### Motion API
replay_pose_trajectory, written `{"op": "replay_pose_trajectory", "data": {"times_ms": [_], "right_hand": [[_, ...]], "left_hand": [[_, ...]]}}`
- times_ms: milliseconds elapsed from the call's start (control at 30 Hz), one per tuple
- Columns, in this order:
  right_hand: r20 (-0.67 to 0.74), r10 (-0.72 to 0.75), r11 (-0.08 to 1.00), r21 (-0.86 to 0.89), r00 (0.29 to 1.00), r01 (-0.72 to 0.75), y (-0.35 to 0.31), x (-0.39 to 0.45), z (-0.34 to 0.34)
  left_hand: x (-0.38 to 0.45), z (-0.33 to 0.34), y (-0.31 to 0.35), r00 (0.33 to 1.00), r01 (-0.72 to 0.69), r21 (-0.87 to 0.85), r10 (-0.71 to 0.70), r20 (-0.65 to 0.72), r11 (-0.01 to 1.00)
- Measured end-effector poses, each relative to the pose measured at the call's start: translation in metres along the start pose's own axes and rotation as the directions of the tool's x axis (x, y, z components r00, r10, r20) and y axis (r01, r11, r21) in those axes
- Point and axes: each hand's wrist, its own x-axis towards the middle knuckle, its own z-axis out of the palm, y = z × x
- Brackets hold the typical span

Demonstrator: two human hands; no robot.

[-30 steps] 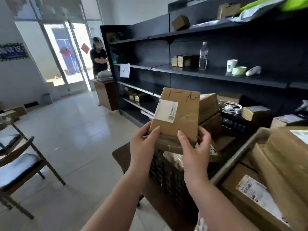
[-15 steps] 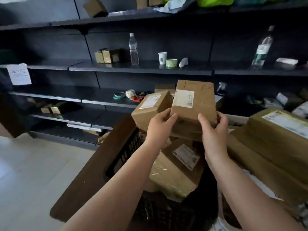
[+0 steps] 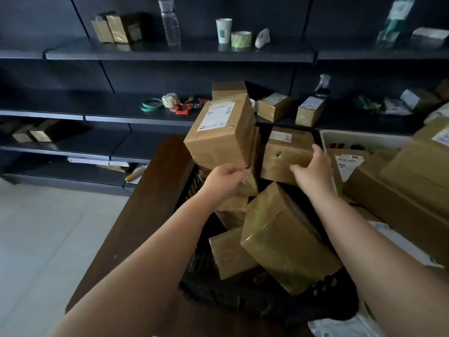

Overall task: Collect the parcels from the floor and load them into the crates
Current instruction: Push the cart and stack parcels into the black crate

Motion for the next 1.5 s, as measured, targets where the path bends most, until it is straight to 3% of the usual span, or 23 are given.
{"op": "replay_pose_trajectory", "data": {"times_ms": [133, 267, 333, 433, 533, 667, 767, 900, 967, 1067, 1167, 1233, 1333, 1400, 1433, 1500], "right_hand": [[-0.005, -0.036, 0.995, 0.097, 0.999, 0.036, -0.001, -0.048, -0.016], [0.201, 0.117, 0.932, -0.362, 0.973, -0.037, 0.007, -0.109, -0.022], [0.19, 0.122, 0.906, -0.423, 0.974, -0.031, 0.01, -0.136, -0.019], [0.125, 0.056, 0.925, -0.381, 0.991, -0.005, 0.006, -0.165, -0.012], [0.061, -0.05, 0.887, -0.456, 0.997, 0.072, -0.003, -0.189, -0.006], [0.034, -0.202, 0.868, -0.456, 0.979, 0.195, -0.023, -0.219, -0.002], [0.003, -0.362, 0.759, -0.579, 0.932, 0.297, -0.042, -0.229, -0.011], [-0.139, -0.435, 0.67, -0.71, 0.89, 0.217, -0.065, -0.213, -0.033], [-0.134, -0.449, 0.645, -0.733, 0.884, 0.216, -0.074, -0.191, -0.04], [0.048, -0.397, 0.537, -0.798, 0.917, 0.274, -0.079, -0.137, -0.034], [0.234, -0.163, 0.48, -0.83, 0.958, 0.284, -0.063, -0.087, -0.004], [0.21, -0.103, 0.504, -0.832, 0.972, 0.233, -0.053, -0.065, 0.013], [0.104, -0.322, 0.534, -0.801, 0.941, 0.271, -0.049, -0.065, 0.025], [0.074, -0.594, 0.572, -0.662, 0.801, 0.485, -0.044, -0.082, 0.028], [0.101, -0.658, 0.584, -0.557, 0.746, 0.591, -0.041, -0.091, 0.028], [0.389, -0.551, 0.64, -0.371, 0.738, 0.673, -0.033, -0.108, 0.03]], "left_hand": [[-0.014, 0.004, -0.002, 0.98, 0.065, 0.068, -0.077, 0.185, 0.996], [-0.041, 0.016, -0.007, 0.863, 0.222, 0.186, -0.281, 0.419, 0.957], [-0.051, 0.021, -0.014, 0.817, 0.262, 0.256, -0.355, 0.454, 0.931], [-0.065, 0.02, -0.017, 0.79, 0.367, 0.134, -0.385, 0.478, 0.921], [-0.077, 0.014, -0.024, 0.82, 0.389, 0.029, -0.361, 0.444, 0.921], [-0.09, -0.012, -0.033, 0.867, 0.332, -0.082, -0.27, 0.418, 0.94], [-0.092, -0.036, -0.027, 0.874, 0.255, -0.255, -0.11, 0.474, 0.933], [-0.088, -0.046, 0.008, 0.889, 0.05, -0.35, 0.118, 0.442, 0.935], [-0.077, -0.044, 0.025, 0.874, 0.055, -0.376, 0.137, 0.466, 0.925], [-0.046, -0.047, 0.035, 0.906, 0.144, -0.376, 0.031, 0.423, 0.915], [-0.012, -0.051, 0.018, 0.964, 0.104, -0.23, -0.041, 0.262, 0.968], [0.002, -0.051, -0.005, 0.973, 0.058, -0.102, -0.033, 0.23, 0.993], [0.009, -0.038, -0.037, 0.942, -0.033, 0.127, -0.012, 0.336, 0.991], [0.011, -0.026, -0.05, 0.928, -0.103, 0.204, 0.021, 0.373, 0.974], [0.012, -0.021, -0.054, 0.928, -0.128, 0.206, 0.045, 0.369, 0.97], [0.014, -0.017, -0.057, 0.937, -0.168, 0.22, 0.086, 0.34, 0.961]]}}
